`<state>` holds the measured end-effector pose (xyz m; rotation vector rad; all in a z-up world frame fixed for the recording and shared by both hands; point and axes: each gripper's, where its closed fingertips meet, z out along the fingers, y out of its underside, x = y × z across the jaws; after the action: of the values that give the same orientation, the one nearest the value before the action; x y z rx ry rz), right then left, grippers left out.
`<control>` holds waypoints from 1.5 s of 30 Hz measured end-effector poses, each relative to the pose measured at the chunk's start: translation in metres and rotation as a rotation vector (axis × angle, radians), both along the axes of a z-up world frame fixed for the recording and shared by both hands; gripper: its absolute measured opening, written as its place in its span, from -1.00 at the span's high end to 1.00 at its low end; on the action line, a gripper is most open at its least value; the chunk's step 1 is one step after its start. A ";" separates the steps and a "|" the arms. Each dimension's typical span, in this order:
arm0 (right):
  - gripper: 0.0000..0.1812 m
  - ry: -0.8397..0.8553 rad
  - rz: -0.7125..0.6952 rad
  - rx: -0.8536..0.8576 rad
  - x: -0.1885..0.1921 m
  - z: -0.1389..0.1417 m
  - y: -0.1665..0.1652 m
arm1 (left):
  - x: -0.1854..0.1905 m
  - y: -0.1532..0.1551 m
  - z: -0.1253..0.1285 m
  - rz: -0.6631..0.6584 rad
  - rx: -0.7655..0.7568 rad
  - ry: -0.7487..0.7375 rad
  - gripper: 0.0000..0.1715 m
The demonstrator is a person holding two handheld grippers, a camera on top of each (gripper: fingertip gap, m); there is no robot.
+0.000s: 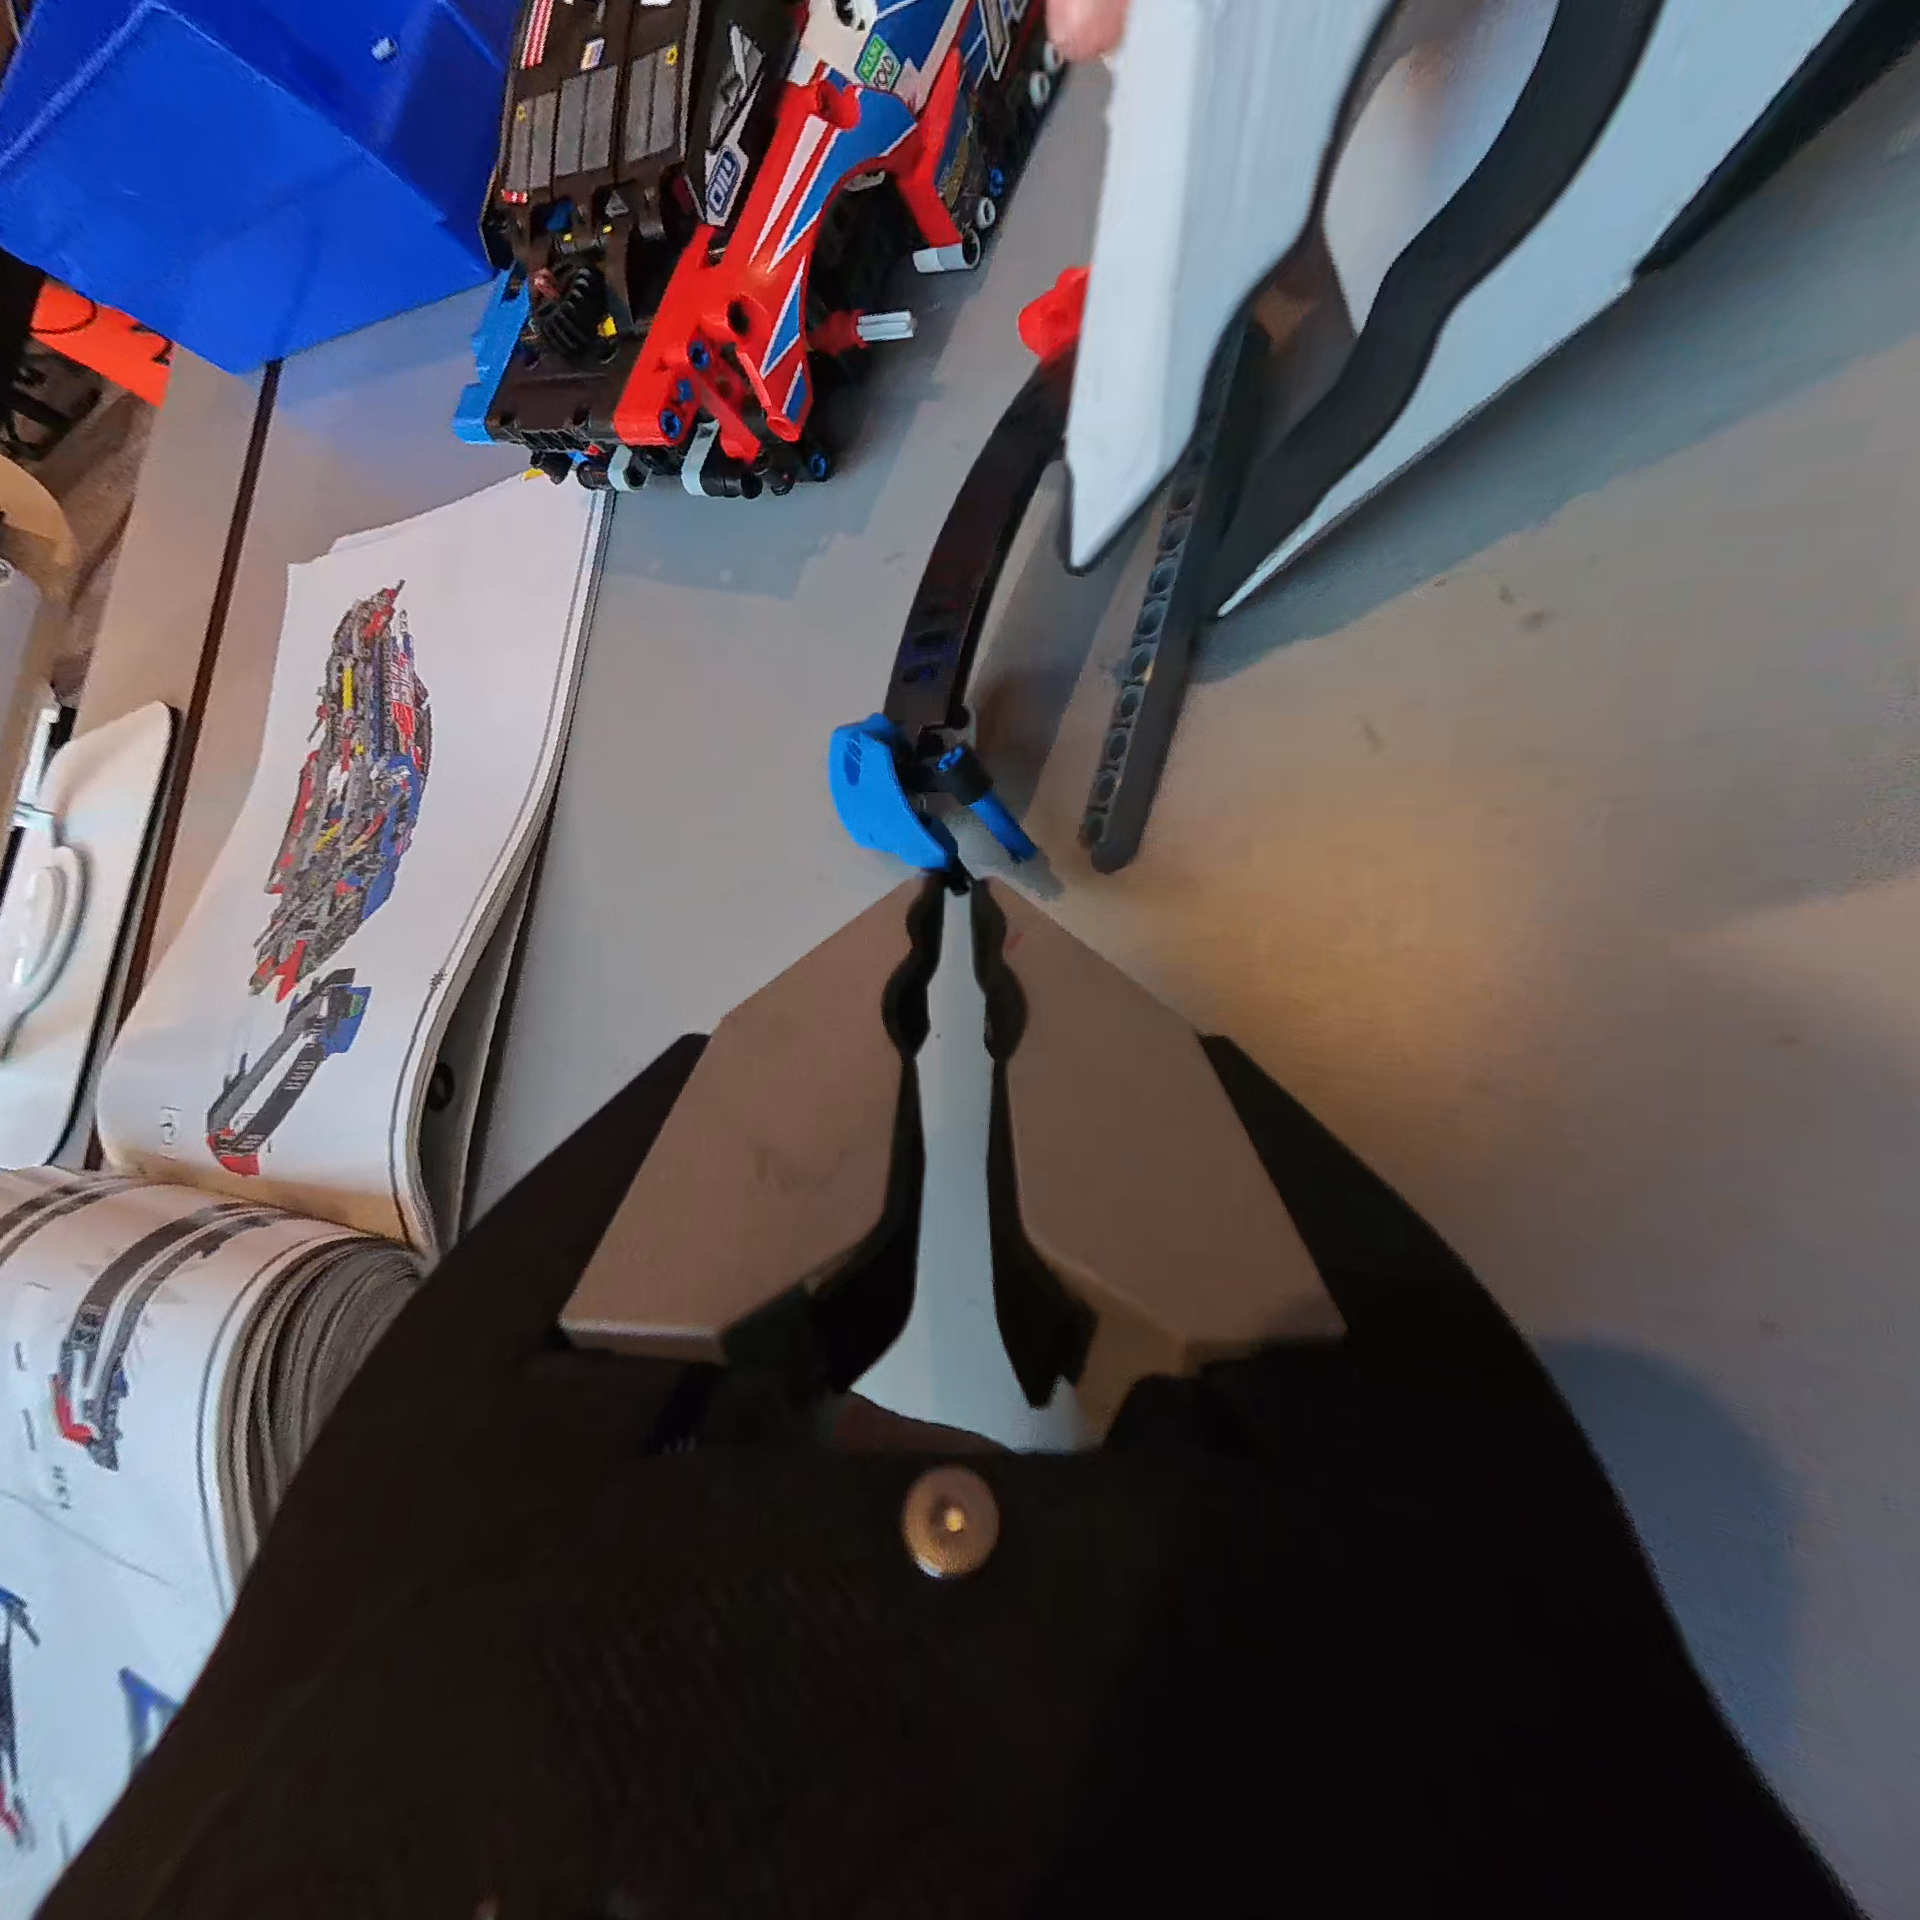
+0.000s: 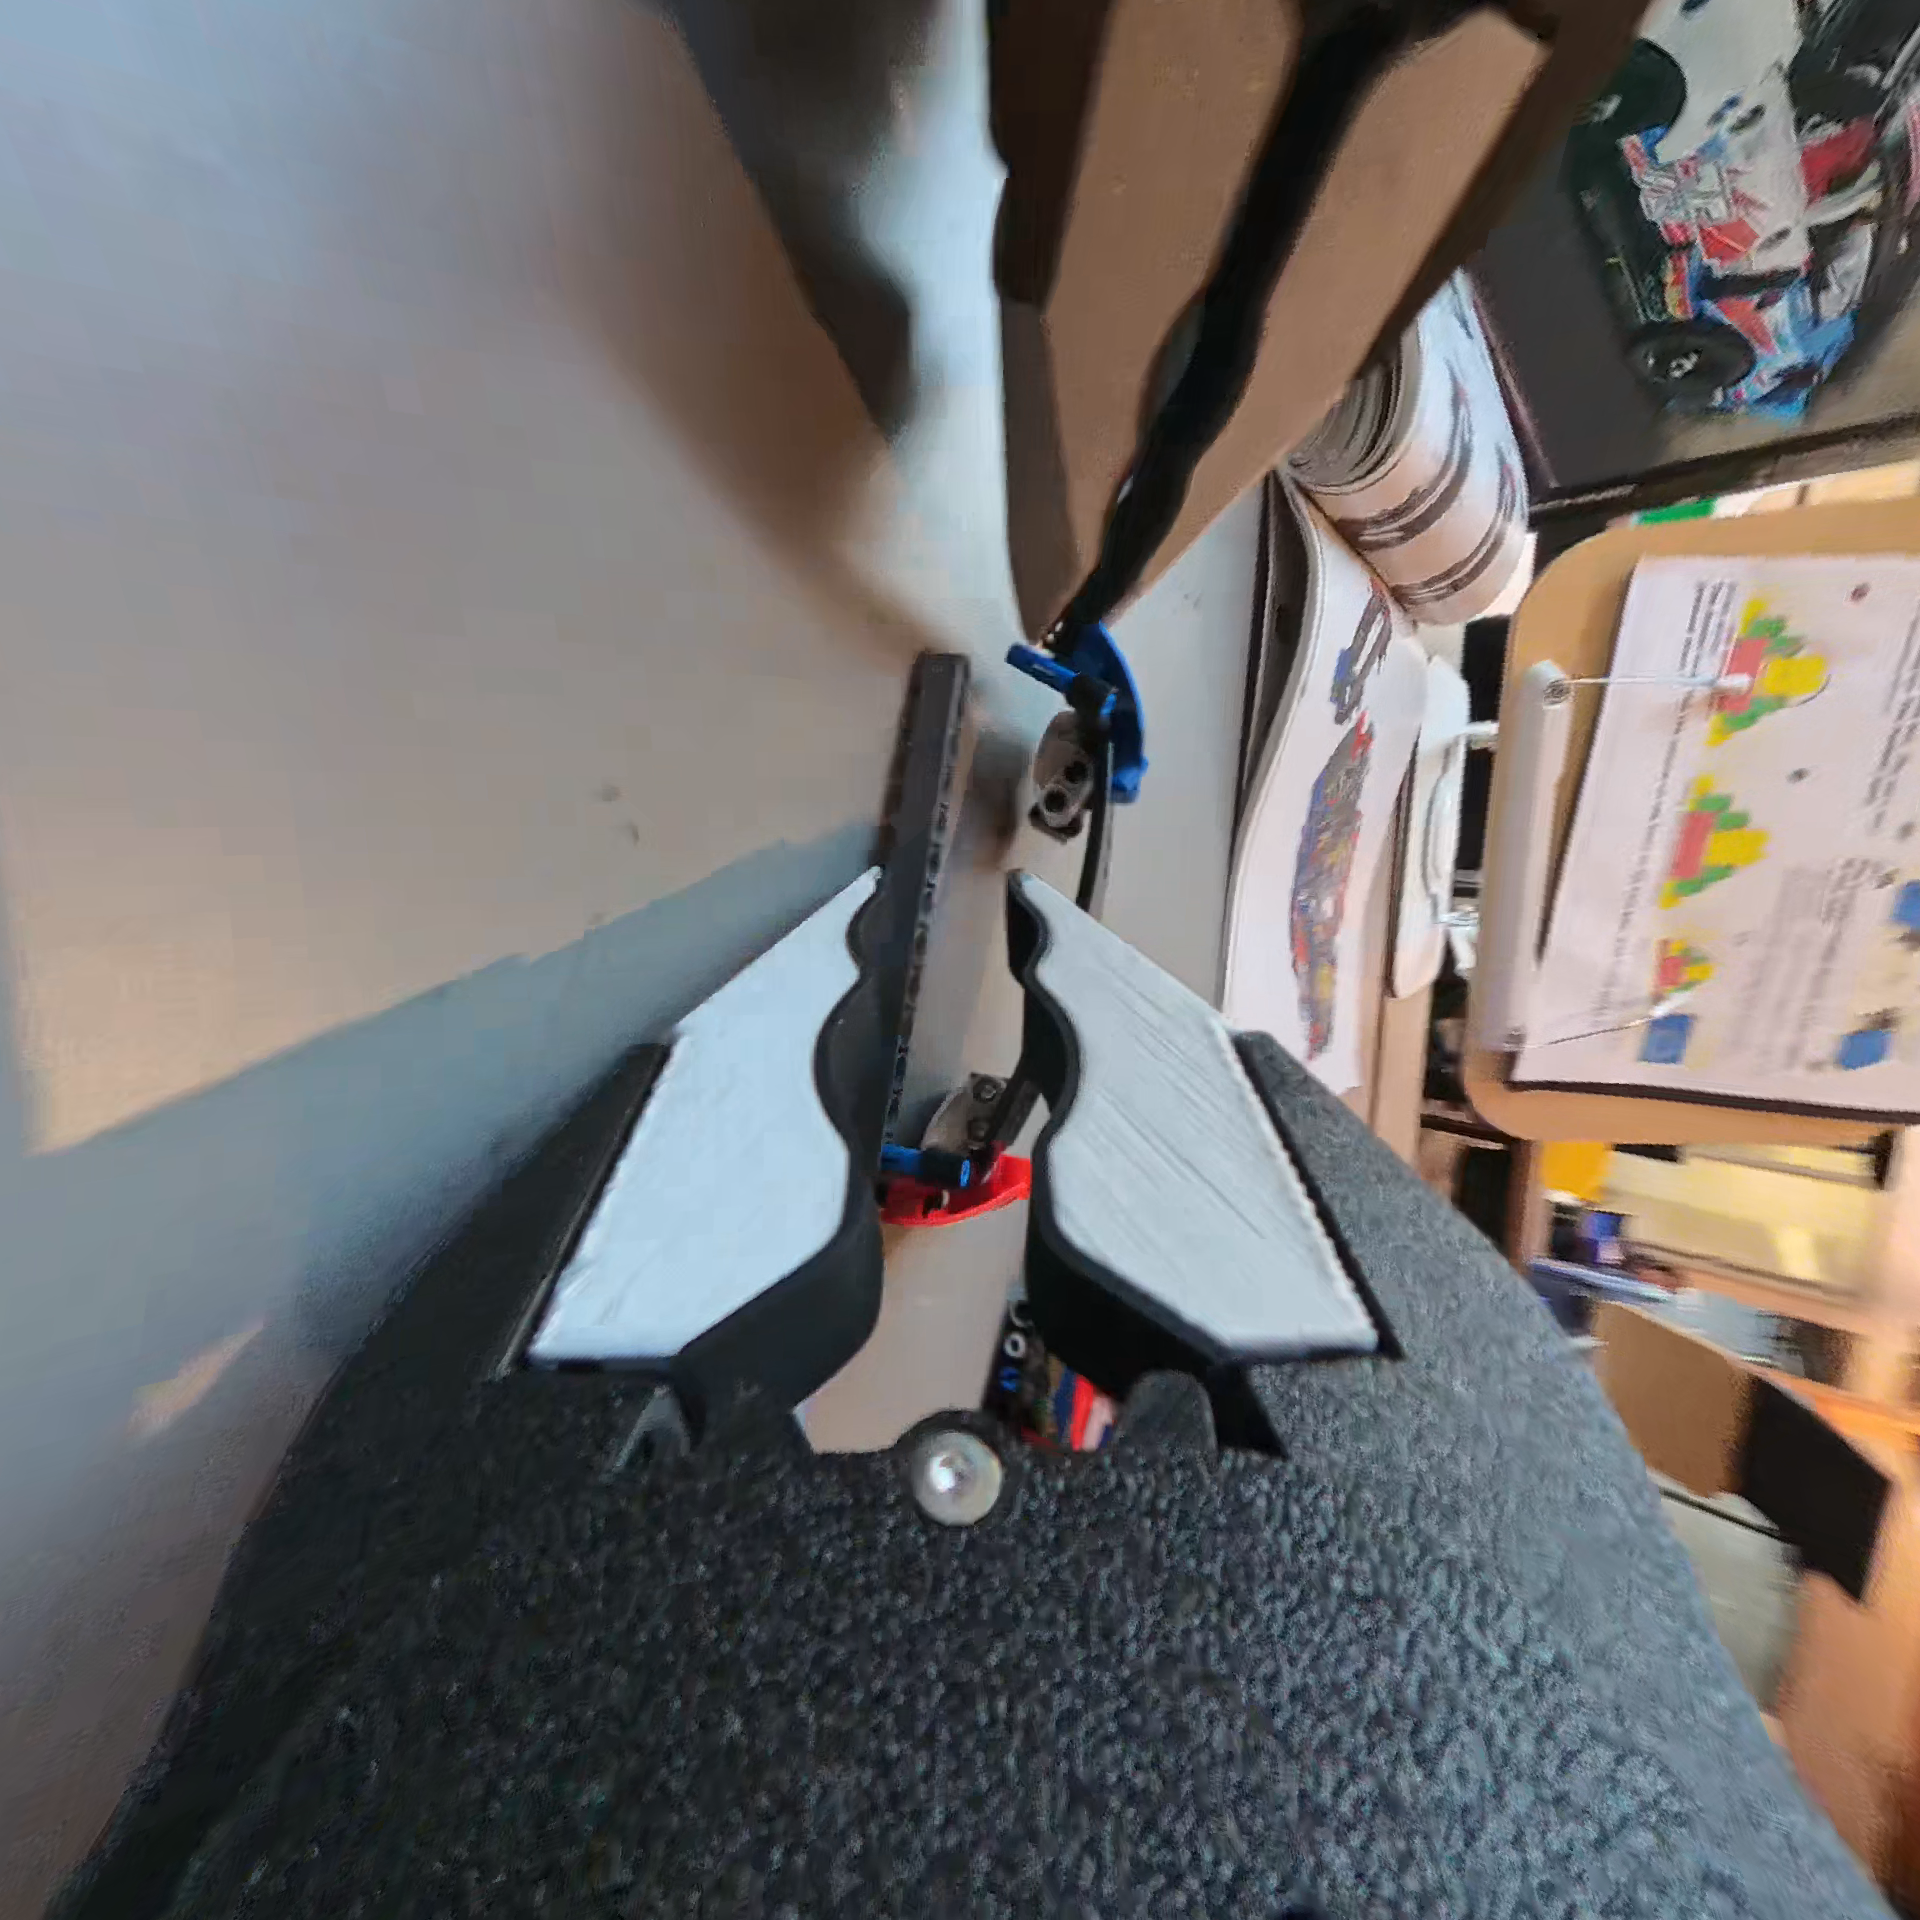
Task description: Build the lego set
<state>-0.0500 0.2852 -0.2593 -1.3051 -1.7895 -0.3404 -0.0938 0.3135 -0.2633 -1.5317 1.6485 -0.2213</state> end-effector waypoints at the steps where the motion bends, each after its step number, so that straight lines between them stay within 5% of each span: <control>1: 0.86 -0.047 0.006 0.020 0.003 -0.005 0.001 | 0.001 -0.001 0.000 0.002 -0.019 -0.007 0.97; 16: 1.00 0.232 -0.051 -0.348 0.005 0.007 -0.009 | 0.019 -0.055 0.043 -0.075 -0.118 -0.097 0.85; 21: 1.00 0.261 -0.051 -0.399 0.008 0.008 -0.014 | 0.025 -0.049 0.013 -0.070 0.005 0.078 0.85; 27: 0.88 0.421 -0.074 -0.486 0.018 0.025 -0.021 | 0.033 -0.041 -0.002 0.020 -0.138 0.103 0.73; 33: 0.84 0.516 -0.093 -0.535 0.031 0.029 -0.026 | 0.033 -0.044 -0.010 0.092 -0.330 0.129 0.85; 45: 0.72 0.189 -0.036 -0.058 0.001 0.005 -0.009 | 0.034 -0.041 0.002 0.149 -0.680 0.069 0.92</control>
<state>-0.0494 0.2766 -0.2547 -1.3644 -1.6290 -0.1795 -0.0593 0.2728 -0.2612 -2.1722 1.5817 -0.7089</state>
